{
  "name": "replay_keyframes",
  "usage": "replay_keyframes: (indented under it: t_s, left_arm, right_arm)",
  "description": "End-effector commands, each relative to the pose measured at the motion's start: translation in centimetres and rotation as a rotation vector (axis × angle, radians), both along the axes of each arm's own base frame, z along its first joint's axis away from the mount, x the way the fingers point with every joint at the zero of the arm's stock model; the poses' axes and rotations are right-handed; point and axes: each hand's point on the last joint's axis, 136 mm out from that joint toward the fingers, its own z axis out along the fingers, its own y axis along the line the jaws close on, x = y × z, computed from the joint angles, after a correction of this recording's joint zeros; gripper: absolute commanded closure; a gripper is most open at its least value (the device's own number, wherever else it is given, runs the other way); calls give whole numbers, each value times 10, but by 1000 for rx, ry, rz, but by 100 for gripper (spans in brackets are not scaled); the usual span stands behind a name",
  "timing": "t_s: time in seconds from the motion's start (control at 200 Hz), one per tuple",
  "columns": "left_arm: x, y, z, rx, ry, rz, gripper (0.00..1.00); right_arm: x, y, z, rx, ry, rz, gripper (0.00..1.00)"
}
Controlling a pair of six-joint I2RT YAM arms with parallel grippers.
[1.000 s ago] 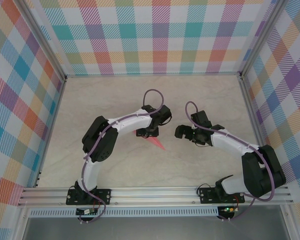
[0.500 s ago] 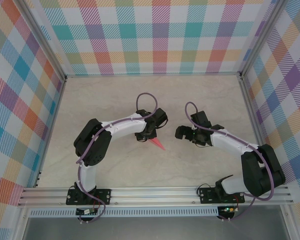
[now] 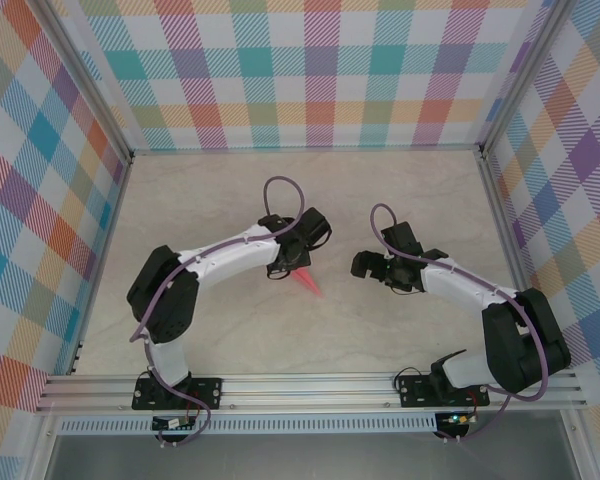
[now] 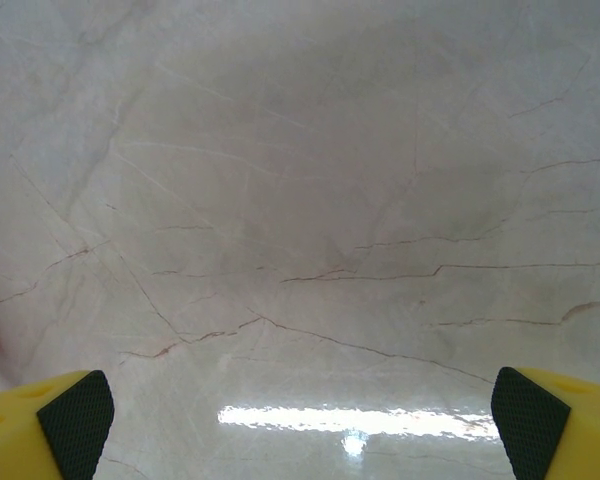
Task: Fold a paper plane with a square sheet of paper (pick it up from the middle)
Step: Move a paper plane to the center of the table.
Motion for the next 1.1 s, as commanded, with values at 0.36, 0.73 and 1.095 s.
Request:
replay_keyframes:
  t_s: [0.36,0.73,1.095]
  left_arm:
    - [-6,-43,53,-393,-163,-292,100]
    - [2,-63,5,-608,-133,-273,100]
    - [-3,-49,-33,-707,-107,-215,100]
  right_arm:
    - [1,-5,34,76,-103,-57,0]
    - [-19,72,77,433,-68,245,28]
    - [-28,121,57,427,30,395,46]
